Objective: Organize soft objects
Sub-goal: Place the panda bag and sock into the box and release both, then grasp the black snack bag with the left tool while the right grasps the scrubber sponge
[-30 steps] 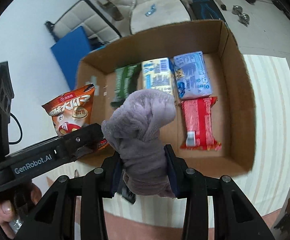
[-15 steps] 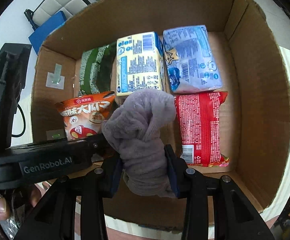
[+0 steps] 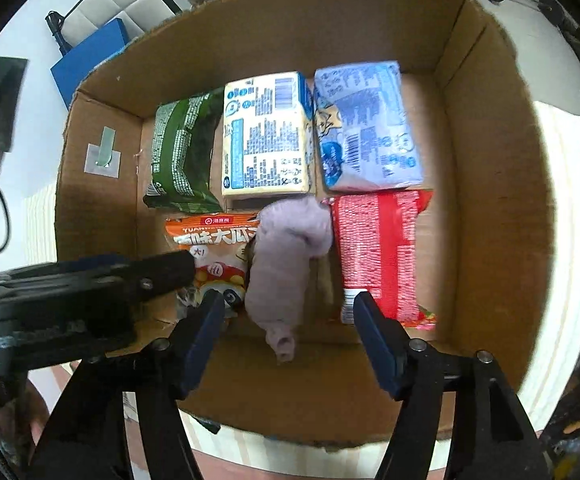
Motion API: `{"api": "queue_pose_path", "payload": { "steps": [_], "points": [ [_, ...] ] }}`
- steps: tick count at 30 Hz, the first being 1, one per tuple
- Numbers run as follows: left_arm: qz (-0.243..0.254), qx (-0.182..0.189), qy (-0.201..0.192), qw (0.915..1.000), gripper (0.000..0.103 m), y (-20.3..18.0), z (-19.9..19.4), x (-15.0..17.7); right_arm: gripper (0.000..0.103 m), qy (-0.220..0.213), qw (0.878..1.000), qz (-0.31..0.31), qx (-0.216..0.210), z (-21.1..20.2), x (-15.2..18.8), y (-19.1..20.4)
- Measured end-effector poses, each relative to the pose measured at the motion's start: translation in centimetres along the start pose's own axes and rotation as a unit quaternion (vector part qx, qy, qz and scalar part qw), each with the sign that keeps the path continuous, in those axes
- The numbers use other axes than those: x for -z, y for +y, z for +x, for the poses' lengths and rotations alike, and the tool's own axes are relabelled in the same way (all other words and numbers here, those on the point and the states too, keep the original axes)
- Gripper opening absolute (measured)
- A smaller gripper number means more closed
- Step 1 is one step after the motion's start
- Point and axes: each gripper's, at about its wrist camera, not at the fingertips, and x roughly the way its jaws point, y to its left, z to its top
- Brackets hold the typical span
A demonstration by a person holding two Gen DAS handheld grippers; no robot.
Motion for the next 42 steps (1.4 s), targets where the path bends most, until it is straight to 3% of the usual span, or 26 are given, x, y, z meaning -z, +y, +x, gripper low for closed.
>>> {"api": "queue_pose_path", "payload": {
  "steps": [8,16,27,34,37,39,42],
  "points": [
    [0.019,-0.040,-0.081,0.9957,0.102,-0.6,-4.6,2.8,0.103,-0.021,0.999,-0.009,0.041,-3.3,1.5,0.1],
    [0.028,-0.074,-0.151,0.9854,0.103,-1.1,-8.5,5.9,0.103,-0.066,0.996,-0.006,0.058,-8.0,3.1,-0.2],
    [0.016,-0.068,-0.198,0.9776,0.103,-0.6,-12.9,9.4,0.103,-0.102,0.995,-0.002,0.009,-11.4,5.6,1.1],
    [-0.042,-0.146,-0.262,0.9531,0.103,2.5,-13.4,15.6,0.103,-0.098,0.991,0.061,-0.068,-10.0,11.4,-0.4],
    [-0.075,-0.175,-0.246,0.9504,0.103,4.8,-10.8,18.0,0.103,-0.069,0.982,0.128,-0.117,-6.3,13.9,-1.9],
    [-0.097,-0.176,-0.209,0.9571,0.103,6.6,-7.9,19.0,0.103,-0.045,0.975,0.166,-0.144,-3.3,15.0,-2.6],
    [-0.126,-0.166,-0.147,0.9669,0.103,9.2,-3.5,19.7,0.101,-0.027,0.969,0.198,-0.146,1.0,15.5,-2.7]
  ]
}}
